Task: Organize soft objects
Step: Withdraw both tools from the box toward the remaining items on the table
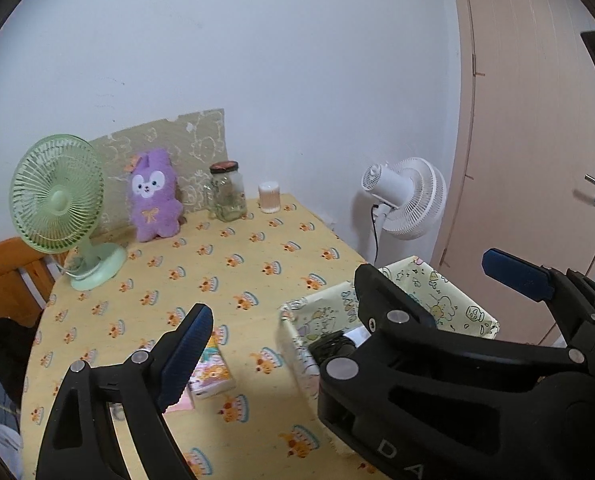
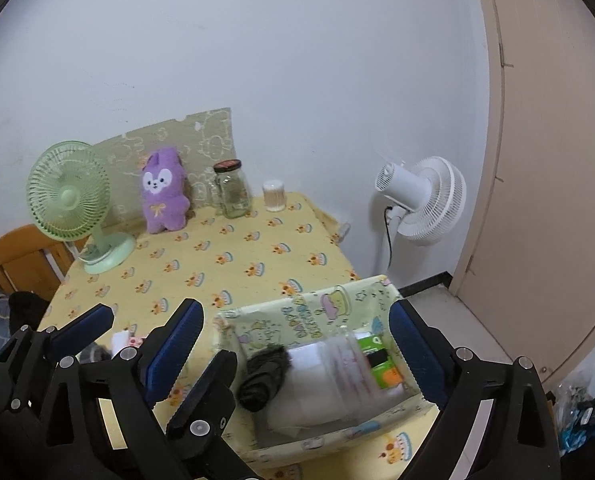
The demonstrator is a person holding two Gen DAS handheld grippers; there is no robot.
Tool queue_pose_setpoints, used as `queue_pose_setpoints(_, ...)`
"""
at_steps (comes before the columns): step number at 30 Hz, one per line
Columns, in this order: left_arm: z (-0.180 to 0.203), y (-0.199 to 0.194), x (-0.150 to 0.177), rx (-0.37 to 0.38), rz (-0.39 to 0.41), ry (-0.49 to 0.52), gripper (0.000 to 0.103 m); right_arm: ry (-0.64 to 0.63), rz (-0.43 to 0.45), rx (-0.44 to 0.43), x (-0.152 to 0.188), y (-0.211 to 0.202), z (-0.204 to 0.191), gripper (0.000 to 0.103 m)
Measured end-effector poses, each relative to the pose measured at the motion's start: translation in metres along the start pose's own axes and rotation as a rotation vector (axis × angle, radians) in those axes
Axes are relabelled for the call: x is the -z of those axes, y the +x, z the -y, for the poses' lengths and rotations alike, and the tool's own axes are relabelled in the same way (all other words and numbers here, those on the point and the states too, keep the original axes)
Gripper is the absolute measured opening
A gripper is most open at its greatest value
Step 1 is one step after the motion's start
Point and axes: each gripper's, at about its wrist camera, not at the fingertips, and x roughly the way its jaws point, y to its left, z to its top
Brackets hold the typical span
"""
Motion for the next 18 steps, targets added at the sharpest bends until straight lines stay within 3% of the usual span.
queue_pose_setpoints(18,-0.059,-0.038,0.017,-0.068,0.041,-0.051,0.092,-0.057,0.039,-0.061,0.007,-0.030,-0.070,0.100)
